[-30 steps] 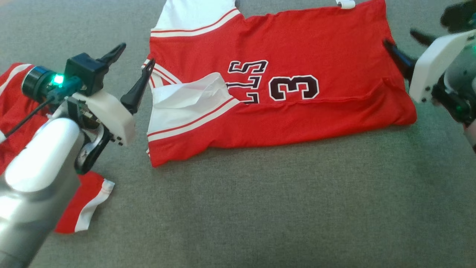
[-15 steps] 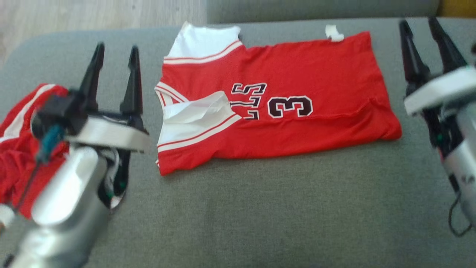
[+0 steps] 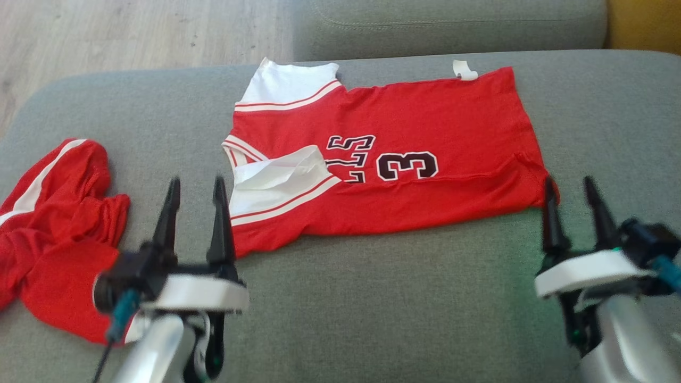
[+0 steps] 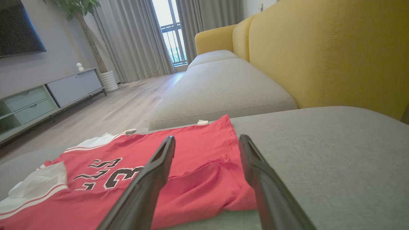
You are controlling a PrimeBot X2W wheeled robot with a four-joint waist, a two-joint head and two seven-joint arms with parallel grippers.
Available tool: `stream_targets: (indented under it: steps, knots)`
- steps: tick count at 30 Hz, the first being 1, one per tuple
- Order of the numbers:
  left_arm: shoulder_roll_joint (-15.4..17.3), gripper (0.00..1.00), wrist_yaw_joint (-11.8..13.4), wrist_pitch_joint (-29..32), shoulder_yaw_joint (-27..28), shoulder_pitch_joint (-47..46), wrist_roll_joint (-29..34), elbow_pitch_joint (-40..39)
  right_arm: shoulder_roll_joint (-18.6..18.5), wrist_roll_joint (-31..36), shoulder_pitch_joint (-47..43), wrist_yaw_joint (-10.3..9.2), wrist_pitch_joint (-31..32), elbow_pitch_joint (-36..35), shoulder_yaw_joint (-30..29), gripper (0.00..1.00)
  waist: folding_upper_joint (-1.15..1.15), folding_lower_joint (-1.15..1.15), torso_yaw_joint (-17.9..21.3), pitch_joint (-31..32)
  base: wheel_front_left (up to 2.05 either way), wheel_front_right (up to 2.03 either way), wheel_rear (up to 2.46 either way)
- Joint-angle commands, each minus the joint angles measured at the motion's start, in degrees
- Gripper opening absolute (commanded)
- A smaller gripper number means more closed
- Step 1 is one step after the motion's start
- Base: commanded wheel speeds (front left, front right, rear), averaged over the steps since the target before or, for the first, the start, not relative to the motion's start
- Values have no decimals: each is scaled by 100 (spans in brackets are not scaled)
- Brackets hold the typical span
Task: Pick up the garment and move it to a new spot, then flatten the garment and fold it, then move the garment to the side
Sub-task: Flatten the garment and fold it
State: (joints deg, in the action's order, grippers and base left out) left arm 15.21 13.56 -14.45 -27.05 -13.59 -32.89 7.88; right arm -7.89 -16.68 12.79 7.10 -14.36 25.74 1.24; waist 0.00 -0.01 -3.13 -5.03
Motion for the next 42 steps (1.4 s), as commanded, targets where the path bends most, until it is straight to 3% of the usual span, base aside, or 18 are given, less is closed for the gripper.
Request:
stream_targets:
  steps: [1,8,13,25,37,38,39,42]
  knots:
    - [8,100,-28,-53,340,-53,141,-118,85,181,41,39,-62,-331,98,100,0,1,42,3,0,0,0]
    - [-360,100,-333,-54,679,383,577,184,370,521,-242,39,24,-805,-81,100,0,1,146,-54,0,0,0]
    - [-399,100,-531,4,590,226,716,854,425,572,-207,39,187,-1098,-166,100,0,1,215,-171,0,0,0]
    - [-343,100,-373,945,552,-611,673,2523,477,577,-198,39,342,-1400,-99,100,0,1,571,-569,0,0,0]
    - [-264,100,-671,1799,195,-844,685,3347,493,587,-139,39,314,-1403,-83,100,0,1,764,-696,0,0,0]
    - [-270,85,-683,1765,190,-849,680,3348,494,588,-138,39,310,-1392,-87,100,0,1,764,-688,0,0,0]
    - [-274,2,-698,1726,180,-853,682,3347,495,589,-137,39,307,-1378,-95,100,0,1,757,-675,0,0,0]
    - [-290,0,-744,1526,160,-889,694,3272,497,601,-127,39,318,-1324,-153,100,0,1,702,-622,0,0,0]
